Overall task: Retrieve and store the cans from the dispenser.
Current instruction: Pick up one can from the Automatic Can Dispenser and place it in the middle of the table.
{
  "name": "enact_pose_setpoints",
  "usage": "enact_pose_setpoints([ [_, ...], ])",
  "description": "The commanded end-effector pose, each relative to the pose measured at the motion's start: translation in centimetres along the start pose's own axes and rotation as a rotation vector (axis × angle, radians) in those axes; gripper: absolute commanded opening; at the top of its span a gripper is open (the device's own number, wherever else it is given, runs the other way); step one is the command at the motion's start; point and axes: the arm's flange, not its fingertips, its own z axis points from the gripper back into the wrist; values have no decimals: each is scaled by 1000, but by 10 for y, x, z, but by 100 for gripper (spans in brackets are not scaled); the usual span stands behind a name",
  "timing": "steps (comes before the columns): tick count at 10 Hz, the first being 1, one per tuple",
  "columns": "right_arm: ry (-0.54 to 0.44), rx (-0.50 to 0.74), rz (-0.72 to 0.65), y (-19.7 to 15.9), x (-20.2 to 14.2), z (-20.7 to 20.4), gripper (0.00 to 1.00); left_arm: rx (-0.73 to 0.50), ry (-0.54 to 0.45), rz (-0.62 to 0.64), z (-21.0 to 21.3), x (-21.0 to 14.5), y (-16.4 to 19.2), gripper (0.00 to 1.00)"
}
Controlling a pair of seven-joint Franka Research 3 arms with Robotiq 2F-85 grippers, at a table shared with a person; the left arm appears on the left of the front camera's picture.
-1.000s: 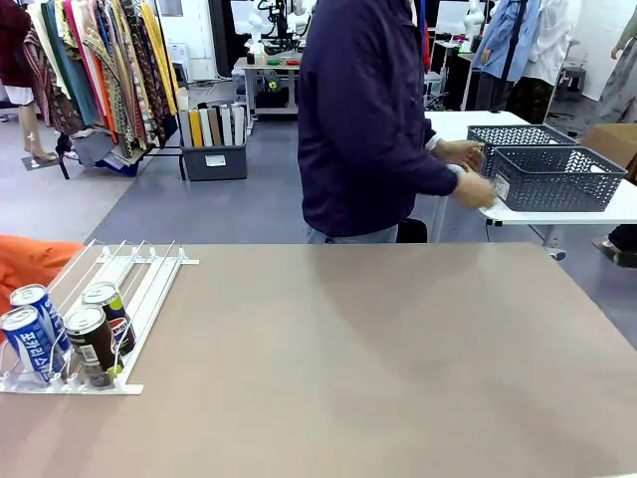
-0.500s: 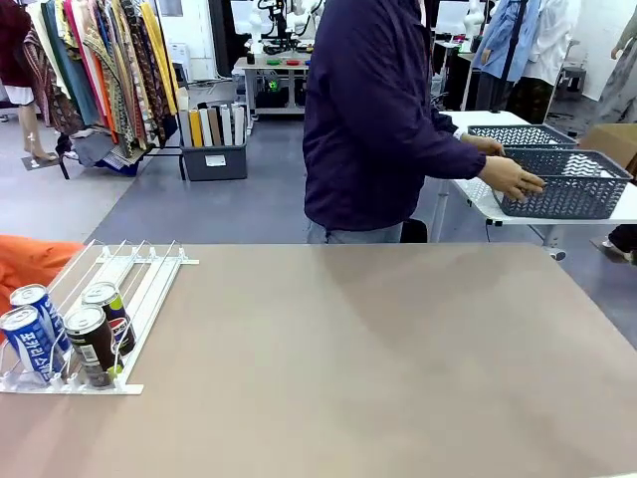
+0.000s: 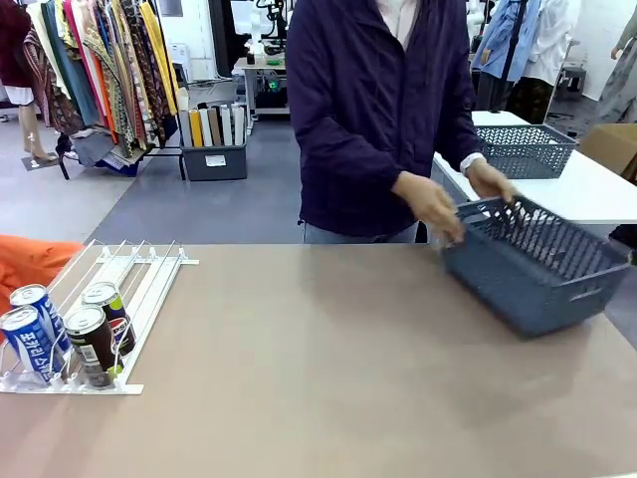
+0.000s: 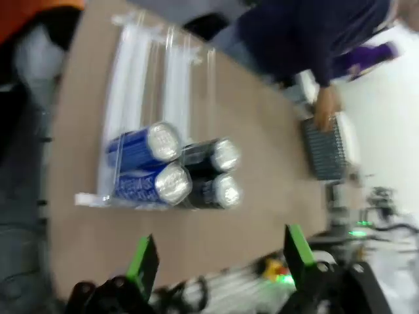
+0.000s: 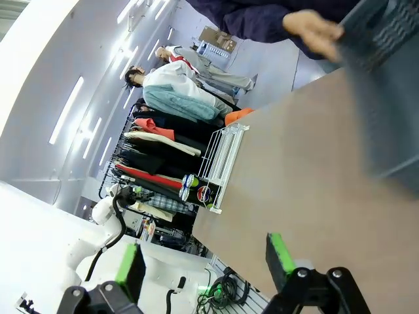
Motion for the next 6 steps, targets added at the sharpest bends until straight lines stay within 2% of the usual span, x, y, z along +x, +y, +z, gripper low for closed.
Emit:
enact_pose_setpoints([
  [1,-21,19,2,3,5,-2,100,405,205,-234,-14,-26,-51,100],
  [3,-21,19,2,3,5,-2,100,451,303,-399,-50,-30,-89,100],
  [4,-21,19,2,3,5,-2,100,511,356,-488,-73,-33,-99,100],
  [5,-21,19,2,3,5,-2,100,596,352,-510,-86,-32,-103,100],
  [6,-21,19,2,3,5,-2,100,575,367,-510,-94,-32,-107,100],
])
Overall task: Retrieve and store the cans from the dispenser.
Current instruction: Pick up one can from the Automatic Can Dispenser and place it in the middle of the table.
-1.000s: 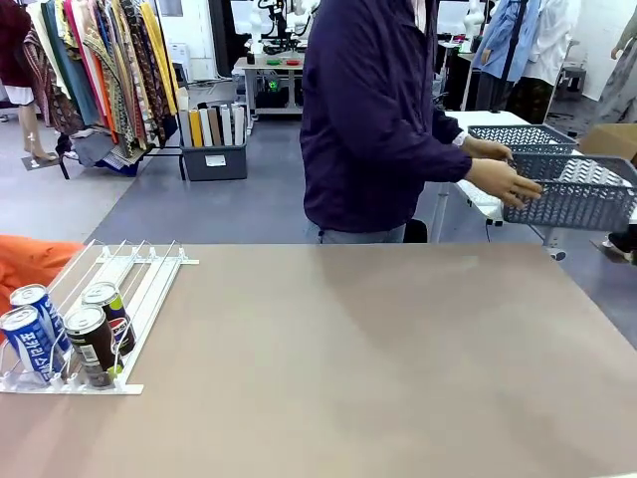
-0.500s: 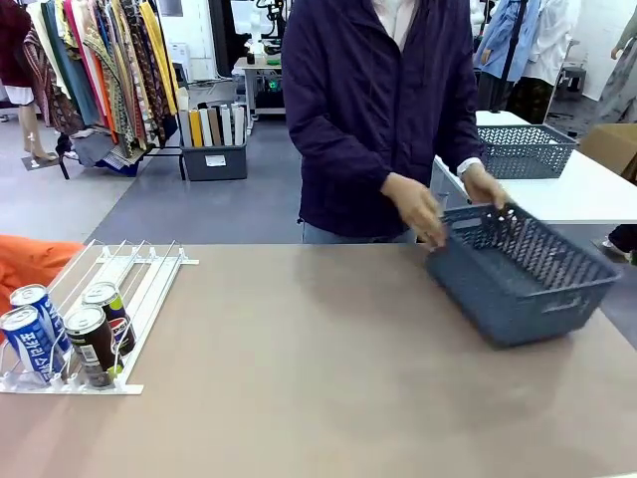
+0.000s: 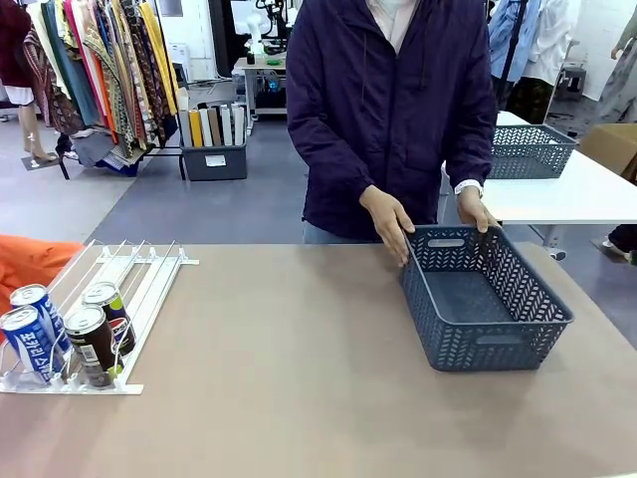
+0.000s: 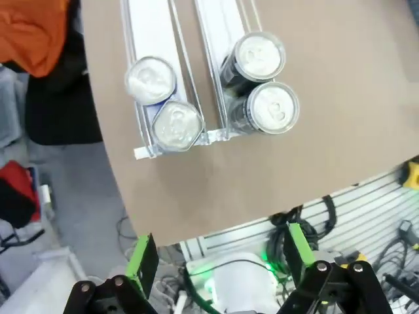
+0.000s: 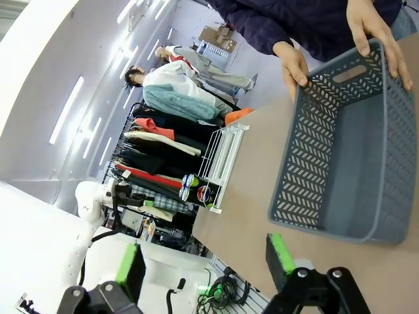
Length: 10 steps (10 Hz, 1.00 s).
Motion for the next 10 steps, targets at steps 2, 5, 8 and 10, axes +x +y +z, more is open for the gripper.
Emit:
enact_pose_setpoints([
  [2,-22,19,2,3,5,-1,100,-34,-24,46,9,-11,13,100],
  [5,-22,19,2,3,5,-1,100,-15,-13,30,4,-5,9,100],
  [8,-22,19,2,3,5,-1,100,-6,-60,210,-42,19,16,100],
  [10,-22,19,2,3,5,-1,100,43,-68,300,-70,28,19,100],
])
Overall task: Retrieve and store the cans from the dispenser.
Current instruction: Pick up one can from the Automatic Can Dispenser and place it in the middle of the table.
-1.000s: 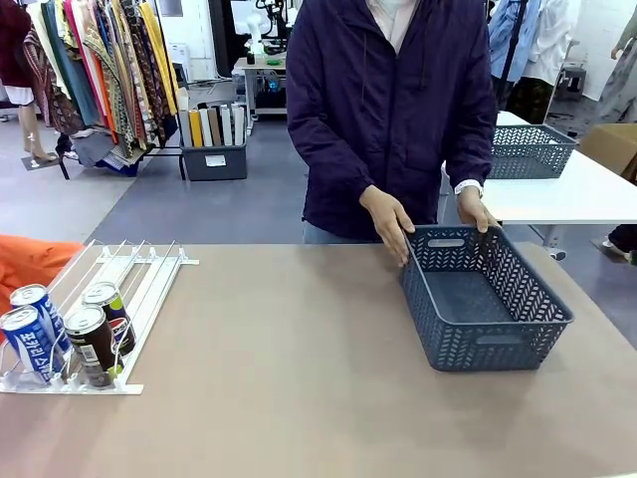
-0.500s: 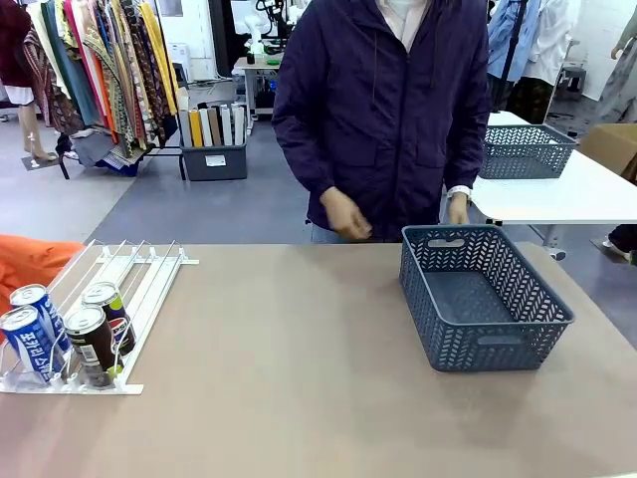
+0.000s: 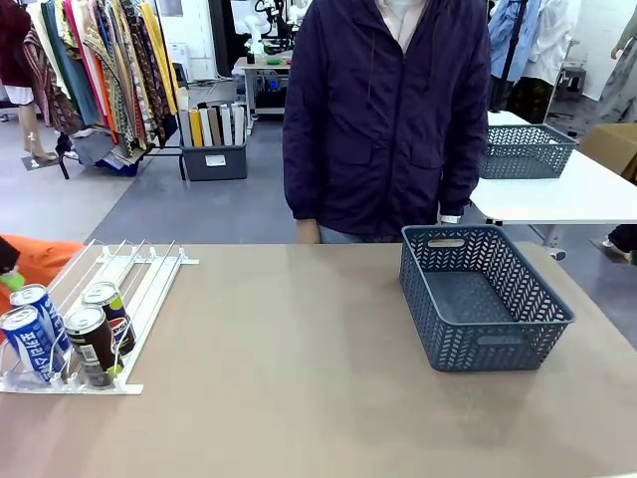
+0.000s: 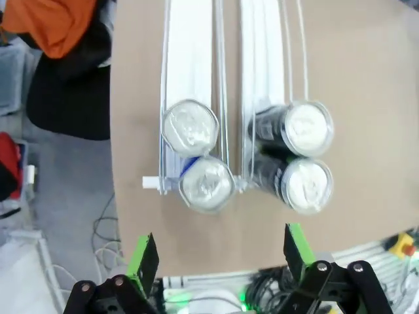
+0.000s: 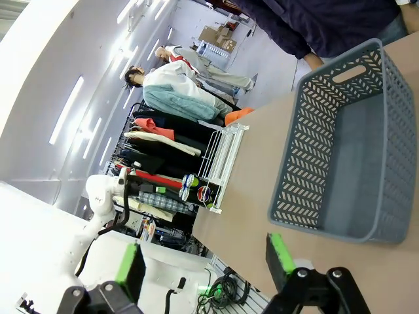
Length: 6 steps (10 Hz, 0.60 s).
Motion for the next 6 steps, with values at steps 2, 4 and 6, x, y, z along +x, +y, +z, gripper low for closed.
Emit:
enact_pose_setpoints([
  [2,-22,19,3,3,5,-1,100,31,44,21,-54,-7,-6,100],
  [4,-22,19,3,3,5,-1,100,70,78,64,-75,-5,1,100],
  [6,-22,19,3,3,5,-1,100,52,114,78,-89,-9,10,100],
])
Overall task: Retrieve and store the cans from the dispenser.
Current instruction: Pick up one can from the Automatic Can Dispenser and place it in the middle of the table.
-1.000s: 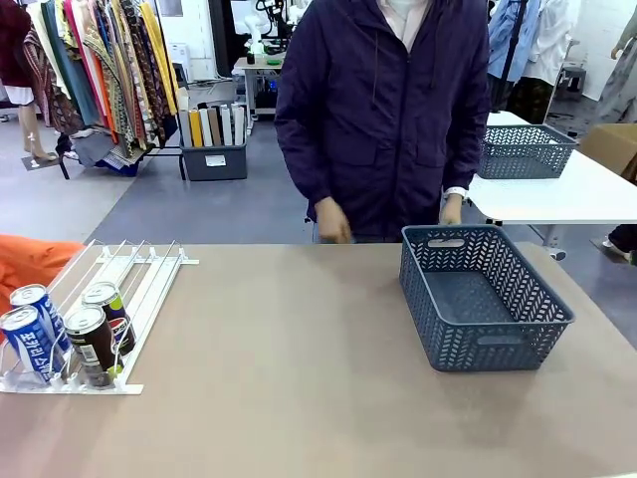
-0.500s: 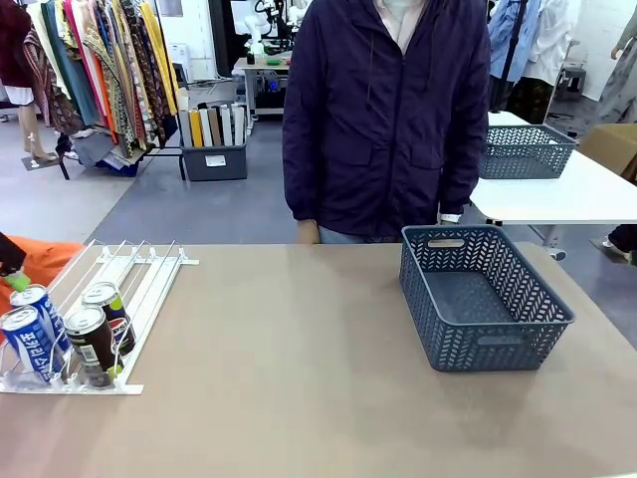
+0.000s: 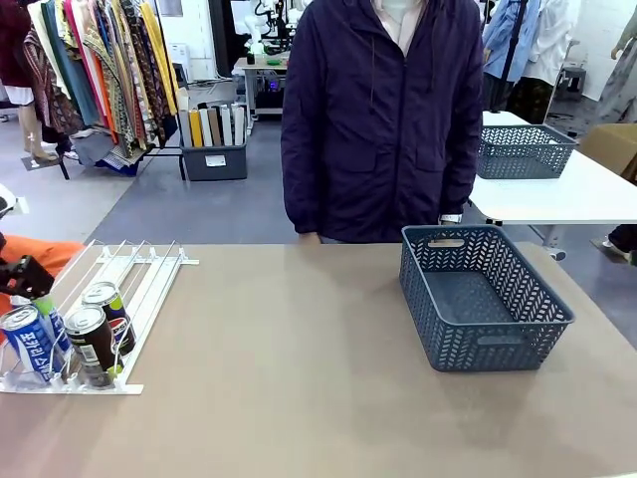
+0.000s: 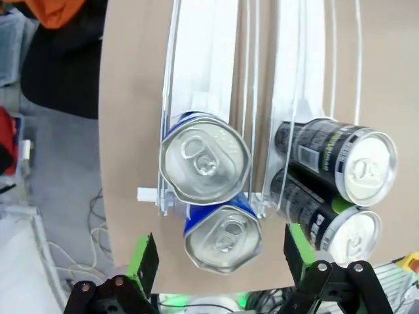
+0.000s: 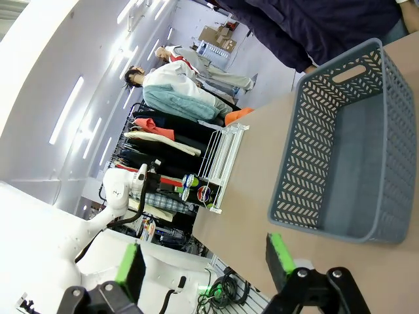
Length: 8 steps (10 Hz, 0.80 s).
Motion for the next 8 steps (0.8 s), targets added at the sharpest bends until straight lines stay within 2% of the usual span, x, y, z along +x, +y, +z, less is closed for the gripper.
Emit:
enact_pose_setpoints([
  [1,-22,19,4,4,5,-1,100,12,18,30,-23,-29,5,100],
  [8,-22,19,4,4,5,-1,100,41,31,18,-39,-29,0,100],
])
